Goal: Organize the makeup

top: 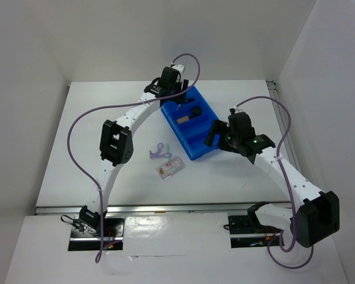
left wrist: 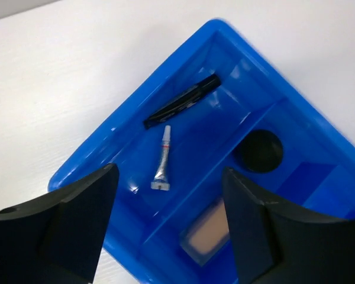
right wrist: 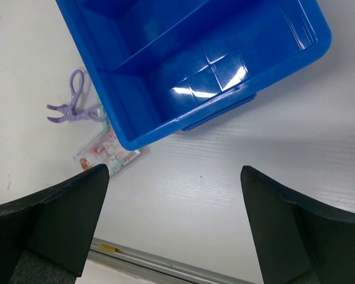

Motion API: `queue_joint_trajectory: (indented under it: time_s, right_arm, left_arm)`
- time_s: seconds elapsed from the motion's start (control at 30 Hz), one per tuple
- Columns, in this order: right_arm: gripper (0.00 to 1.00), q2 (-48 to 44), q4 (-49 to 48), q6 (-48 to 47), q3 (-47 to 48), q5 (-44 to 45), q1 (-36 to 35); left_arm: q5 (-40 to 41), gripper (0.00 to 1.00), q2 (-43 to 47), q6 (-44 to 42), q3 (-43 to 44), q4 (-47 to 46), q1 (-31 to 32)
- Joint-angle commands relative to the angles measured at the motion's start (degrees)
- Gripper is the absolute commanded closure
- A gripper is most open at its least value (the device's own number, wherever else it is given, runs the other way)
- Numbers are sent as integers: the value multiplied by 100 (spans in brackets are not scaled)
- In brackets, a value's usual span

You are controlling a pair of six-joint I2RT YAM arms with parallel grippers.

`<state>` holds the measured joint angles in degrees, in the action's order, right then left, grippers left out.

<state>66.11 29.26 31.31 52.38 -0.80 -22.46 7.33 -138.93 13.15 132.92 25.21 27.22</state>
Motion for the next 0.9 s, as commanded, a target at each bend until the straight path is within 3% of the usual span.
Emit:
queue_joint_trajectory:
  time_s: [0.0,0.07,0.2,0.4,0.53,0.63,0.77,0.87]
  right_arm:
    - [0,-2,-122,59,-52,89,31]
    - [0,51,-122,59,0,89,31]
    - [0,51,-175,-10,53,28,31]
    - [0,-10,-175,-344,422,88,-267]
    - [0,288,-175,-573,1044,720,-1537]
    - [0,1025,-175,-880,1458,1151,-2461]
    - [0,2264,-156,-1564,2370,1258,-3194]
    - [0,3099,-323,-1960,2697,978,-3344]
  left_arm:
    - [40,15,24,-215,314,-421,90]
    - [40,7,199,-216,243,-482,143]
    - [93,8,908,-85,-64,-210,196]
    - [522,10,2931,486,-2338,-26,196]
    - [1138,10,3907,1144,-3560,851,134]
    - [1401,10,4356,1523,-3887,1809,-85]
    - [2385,11,4857,2636,-4361,2810,-436]
    - [2073,11,5383,2886,-4652,2893,-954]
